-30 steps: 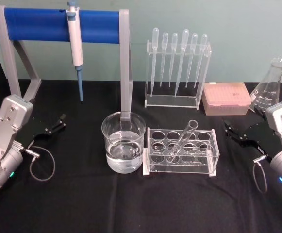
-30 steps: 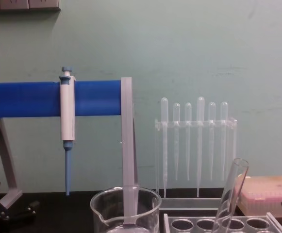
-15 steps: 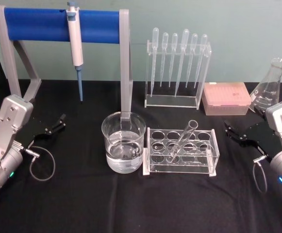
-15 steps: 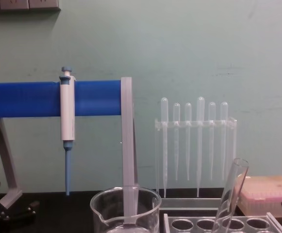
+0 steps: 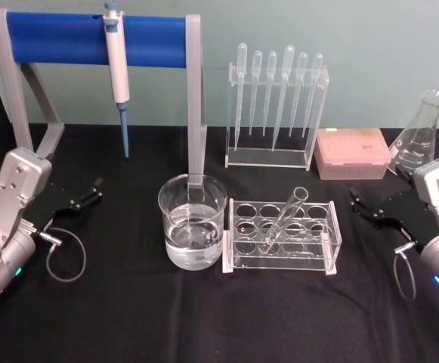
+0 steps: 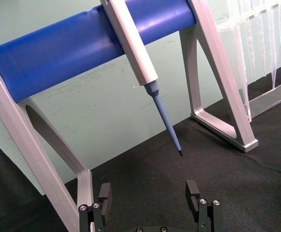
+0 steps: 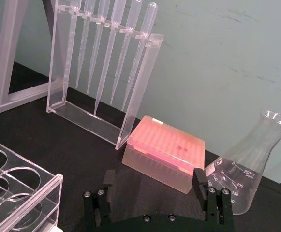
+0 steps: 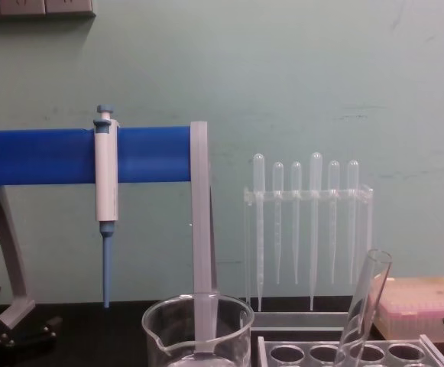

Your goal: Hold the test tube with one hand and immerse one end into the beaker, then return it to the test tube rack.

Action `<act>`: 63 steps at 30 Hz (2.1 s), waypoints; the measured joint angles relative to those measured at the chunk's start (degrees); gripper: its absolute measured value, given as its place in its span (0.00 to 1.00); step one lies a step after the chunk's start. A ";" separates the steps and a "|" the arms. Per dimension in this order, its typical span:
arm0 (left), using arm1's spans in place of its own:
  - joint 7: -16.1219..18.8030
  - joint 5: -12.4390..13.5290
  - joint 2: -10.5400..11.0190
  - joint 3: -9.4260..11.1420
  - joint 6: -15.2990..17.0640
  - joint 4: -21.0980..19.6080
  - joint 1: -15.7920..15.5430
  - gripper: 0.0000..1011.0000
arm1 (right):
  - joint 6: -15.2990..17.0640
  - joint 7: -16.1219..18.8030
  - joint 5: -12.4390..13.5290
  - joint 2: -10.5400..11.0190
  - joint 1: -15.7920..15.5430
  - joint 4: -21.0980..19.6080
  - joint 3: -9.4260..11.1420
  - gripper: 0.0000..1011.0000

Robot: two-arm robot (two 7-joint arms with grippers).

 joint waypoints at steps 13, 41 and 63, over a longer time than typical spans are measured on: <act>0.00 0.00 0.00 0.00 0.00 0.00 0.00 0.99 | 0.33 2.96 1.82 1.57 -1.19 -5.05 3.03 0.99; 0.00 0.00 0.00 0.00 0.00 0.00 0.00 0.99 | -1.53 39.11 21.45 11.20 -11.50 -14.08 10.44 0.99; 0.00 0.00 0.00 0.00 0.00 0.00 0.00 0.99 | 3.36 39.32 19.75 4.57 -5.24 -12.88 4.99 0.99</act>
